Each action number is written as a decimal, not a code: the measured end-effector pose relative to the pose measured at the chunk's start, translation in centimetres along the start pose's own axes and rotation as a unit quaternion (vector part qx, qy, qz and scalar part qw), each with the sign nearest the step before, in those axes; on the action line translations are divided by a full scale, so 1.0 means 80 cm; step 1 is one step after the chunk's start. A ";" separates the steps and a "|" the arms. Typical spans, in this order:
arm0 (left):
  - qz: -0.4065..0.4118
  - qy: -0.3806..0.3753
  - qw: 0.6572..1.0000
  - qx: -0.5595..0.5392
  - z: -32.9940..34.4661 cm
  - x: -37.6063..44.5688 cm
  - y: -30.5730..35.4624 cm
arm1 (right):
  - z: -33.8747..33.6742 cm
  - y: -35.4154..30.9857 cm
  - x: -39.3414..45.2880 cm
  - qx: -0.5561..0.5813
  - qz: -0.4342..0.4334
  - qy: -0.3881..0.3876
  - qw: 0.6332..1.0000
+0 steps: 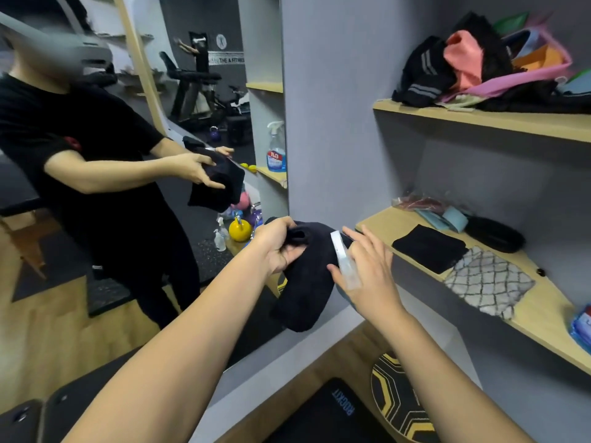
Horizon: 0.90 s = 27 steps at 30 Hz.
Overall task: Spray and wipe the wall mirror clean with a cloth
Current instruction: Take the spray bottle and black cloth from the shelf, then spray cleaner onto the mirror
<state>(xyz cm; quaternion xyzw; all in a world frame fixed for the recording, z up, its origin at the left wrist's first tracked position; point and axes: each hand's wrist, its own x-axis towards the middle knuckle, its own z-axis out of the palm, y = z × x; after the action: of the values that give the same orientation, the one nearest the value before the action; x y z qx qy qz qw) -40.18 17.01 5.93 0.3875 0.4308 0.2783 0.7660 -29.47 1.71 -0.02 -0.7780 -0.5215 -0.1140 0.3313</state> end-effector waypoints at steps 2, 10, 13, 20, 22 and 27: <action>-0.009 -0.017 1.000 0.004 0.002 -0.019 0.003 | 0.003 0.003 0.006 -0.029 -0.019 -0.012 0.999; 0.040 0.028 0.971 0.232 -0.004 -0.038 0.000 | -0.045 -0.001 0.014 0.100 0.029 0.026 0.994; 0.217 0.092 0.893 0.383 -0.017 -0.034 -0.012 | -0.053 0.006 0.023 0.095 0.031 0.016 0.995; 0.326 -0.079 0.787 0.518 -0.013 -0.052 -0.039 | -0.049 0.002 0.037 0.098 -0.006 -0.015 0.995; 0.330 -0.057 0.814 0.474 -0.015 -0.049 -0.045 | -0.047 -0.001 0.037 0.113 -0.014 -0.022 0.993; 0.288 -0.010 0.869 0.402 -0.044 -0.052 -0.050 | -0.036 -0.009 0.029 0.166 -0.026 -0.059 0.984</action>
<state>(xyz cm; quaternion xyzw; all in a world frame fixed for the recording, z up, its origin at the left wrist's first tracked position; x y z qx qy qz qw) -44.85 12.89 3.31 0.7716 0.3671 0.2855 0.4340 -28.63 1.73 3.68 -0.7036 -0.5723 0.0115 0.4211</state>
